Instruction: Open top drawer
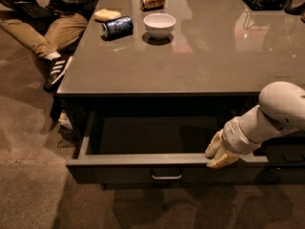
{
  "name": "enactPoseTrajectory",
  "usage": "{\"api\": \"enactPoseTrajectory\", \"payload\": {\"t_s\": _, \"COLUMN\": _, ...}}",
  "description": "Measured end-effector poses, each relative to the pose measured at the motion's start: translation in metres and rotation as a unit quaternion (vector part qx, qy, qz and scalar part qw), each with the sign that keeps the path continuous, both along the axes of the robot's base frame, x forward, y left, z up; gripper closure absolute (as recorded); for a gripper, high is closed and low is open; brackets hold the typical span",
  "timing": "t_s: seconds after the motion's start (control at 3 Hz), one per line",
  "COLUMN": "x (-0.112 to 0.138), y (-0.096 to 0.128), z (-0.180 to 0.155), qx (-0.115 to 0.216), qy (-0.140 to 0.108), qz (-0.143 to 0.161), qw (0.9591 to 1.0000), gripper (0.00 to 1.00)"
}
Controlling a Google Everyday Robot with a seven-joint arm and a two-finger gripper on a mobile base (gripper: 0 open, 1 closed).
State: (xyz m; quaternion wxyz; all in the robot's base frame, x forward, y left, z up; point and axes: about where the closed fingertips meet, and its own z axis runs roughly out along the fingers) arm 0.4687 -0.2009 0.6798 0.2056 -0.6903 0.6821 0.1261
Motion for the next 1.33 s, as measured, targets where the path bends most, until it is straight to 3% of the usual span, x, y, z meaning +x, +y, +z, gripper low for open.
{"api": "enactPoseTrajectory", "payload": {"t_s": 0.33, "x": -0.0146, "y": 0.0066, "z": 0.0099, "qx": 0.011, "qy": 0.002, "qz": 0.016, "qw": 0.9998, "gripper": 1.00}}
{"api": "enactPoseTrajectory", "payload": {"t_s": 1.33, "x": -0.0142, "y": 0.0082, "z": 0.0080, "qx": 0.010, "qy": 0.004, "qz": 0.018, "qw": 0.9998, "gripper": 0.35}}
